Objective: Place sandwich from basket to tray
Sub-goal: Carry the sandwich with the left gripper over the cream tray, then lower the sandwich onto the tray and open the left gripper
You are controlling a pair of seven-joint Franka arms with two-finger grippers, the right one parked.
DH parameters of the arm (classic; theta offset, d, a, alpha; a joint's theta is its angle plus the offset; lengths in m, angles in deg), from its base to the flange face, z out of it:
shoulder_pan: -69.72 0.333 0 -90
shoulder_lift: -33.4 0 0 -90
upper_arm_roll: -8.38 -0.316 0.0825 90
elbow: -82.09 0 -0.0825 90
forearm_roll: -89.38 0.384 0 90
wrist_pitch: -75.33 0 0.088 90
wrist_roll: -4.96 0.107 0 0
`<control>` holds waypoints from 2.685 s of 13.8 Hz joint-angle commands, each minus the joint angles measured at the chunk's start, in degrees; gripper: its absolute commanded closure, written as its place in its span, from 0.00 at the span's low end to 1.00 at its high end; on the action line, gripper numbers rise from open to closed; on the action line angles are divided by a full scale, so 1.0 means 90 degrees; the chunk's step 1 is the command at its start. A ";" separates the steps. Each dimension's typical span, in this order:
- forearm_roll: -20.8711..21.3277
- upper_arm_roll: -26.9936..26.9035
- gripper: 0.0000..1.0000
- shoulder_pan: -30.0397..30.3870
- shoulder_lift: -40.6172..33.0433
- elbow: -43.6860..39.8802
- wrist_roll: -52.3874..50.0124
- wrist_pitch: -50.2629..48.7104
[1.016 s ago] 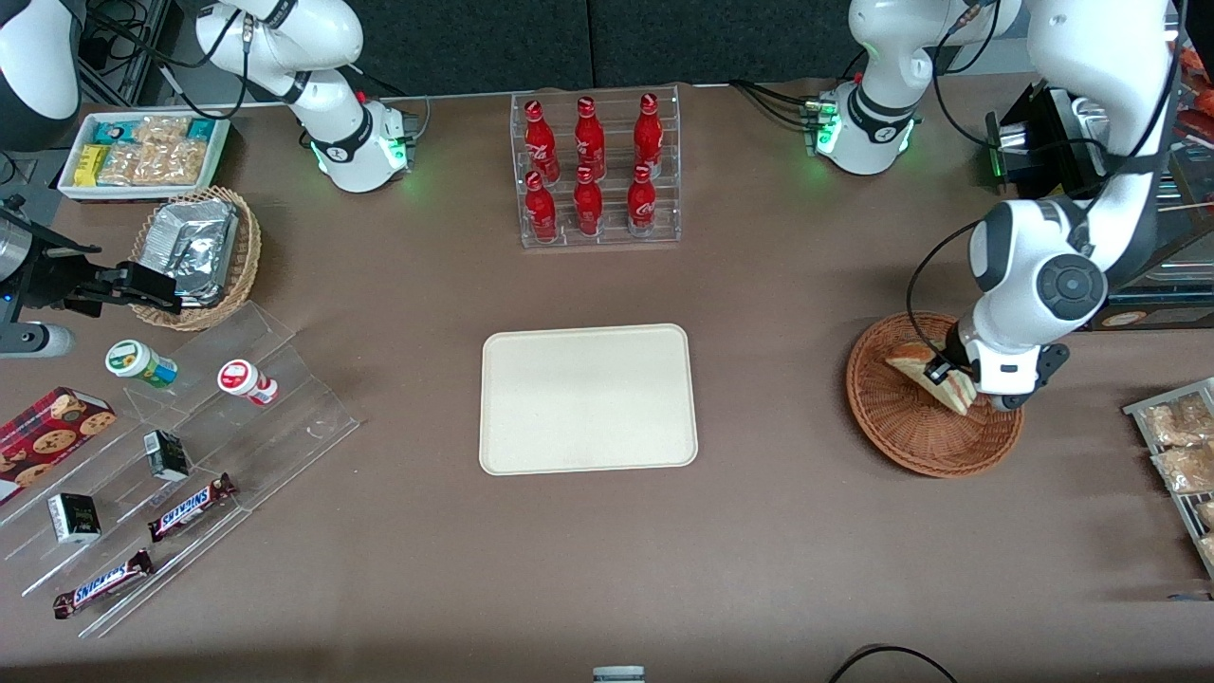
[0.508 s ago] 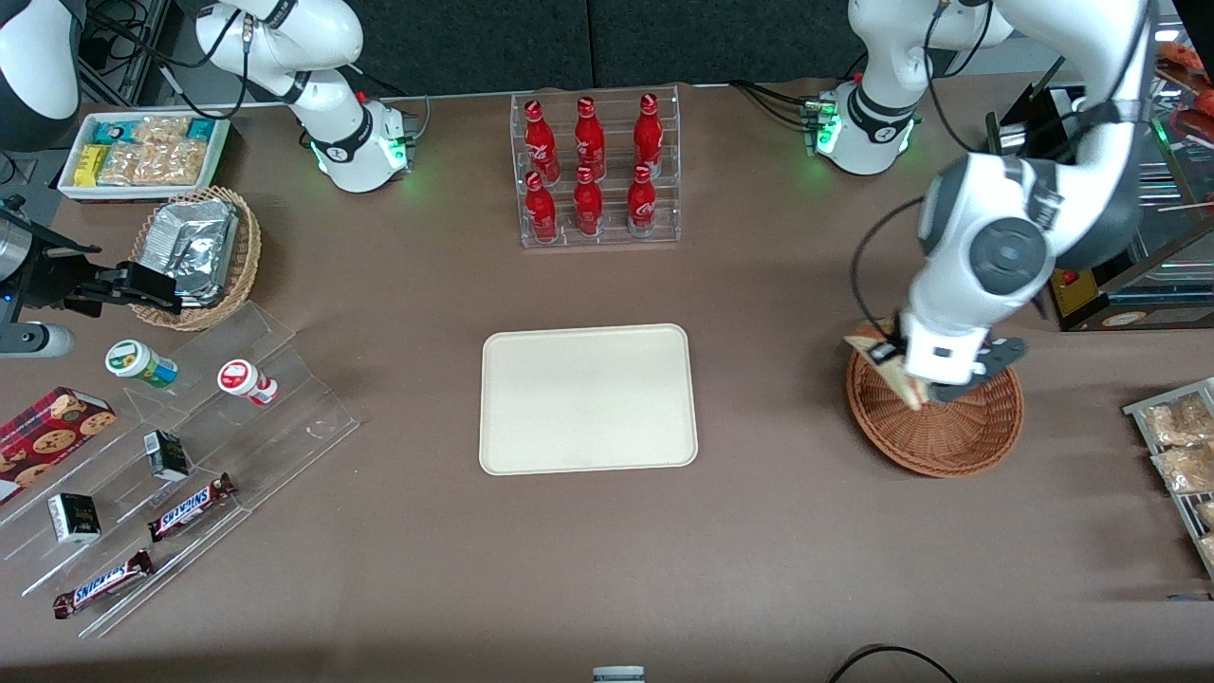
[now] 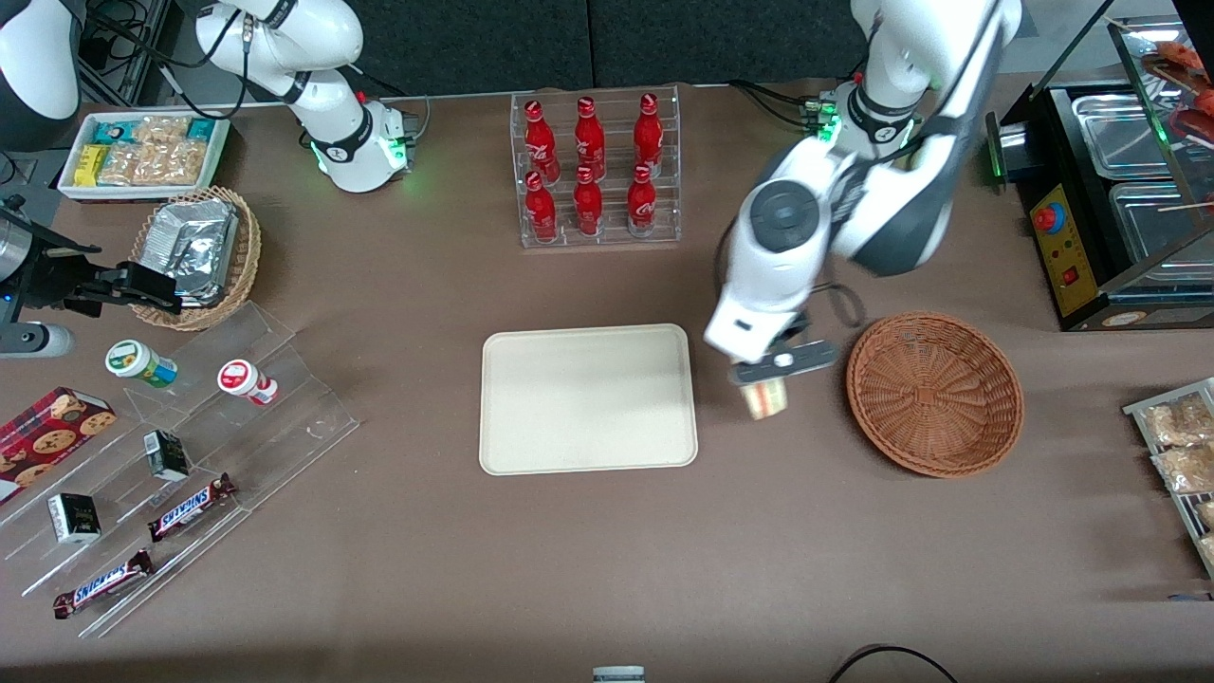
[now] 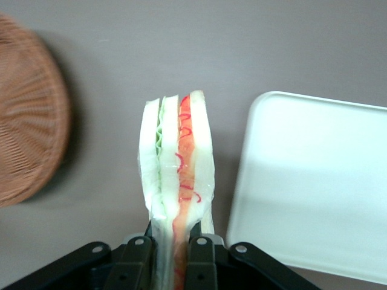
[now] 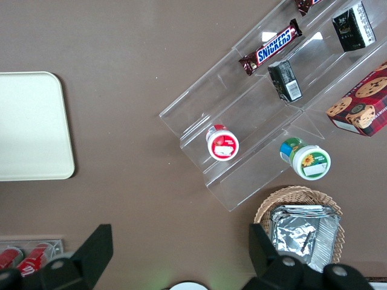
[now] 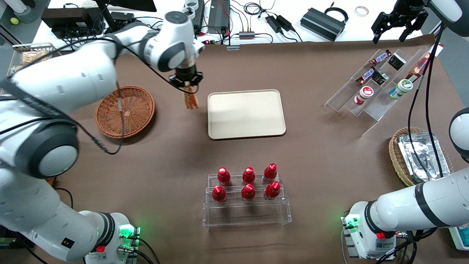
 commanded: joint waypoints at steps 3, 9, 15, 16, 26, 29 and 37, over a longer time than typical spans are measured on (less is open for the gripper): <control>-0.0002 -0.0065 0.80 -0.0508 0.1363 -0.1469 0.0016 0.0153; 0.0047 0.0141 0.80 -0.0733 0.1872 -0.1479 -0.0003 0.1071; 0.0076 0.0141 0.80 -0.1025 0.2302 -0.1509 -0.0013 0.1687; 0.0077 0.0141 0.80 -0.1045 0.2312 -0.1509 -0.0032 0.1697; 0.0223 0.0131 0.37 -0.1114 0.2429 -0.1460 -0.0003 0.1697; 0.0233 0.0131 0.01 -0.1133 0.2410 -0.1450 -0.0013 0.1649; 0.0145 0.0102 0.01 -0.1055 0.1621 -0.1772 -0.0256 0.0459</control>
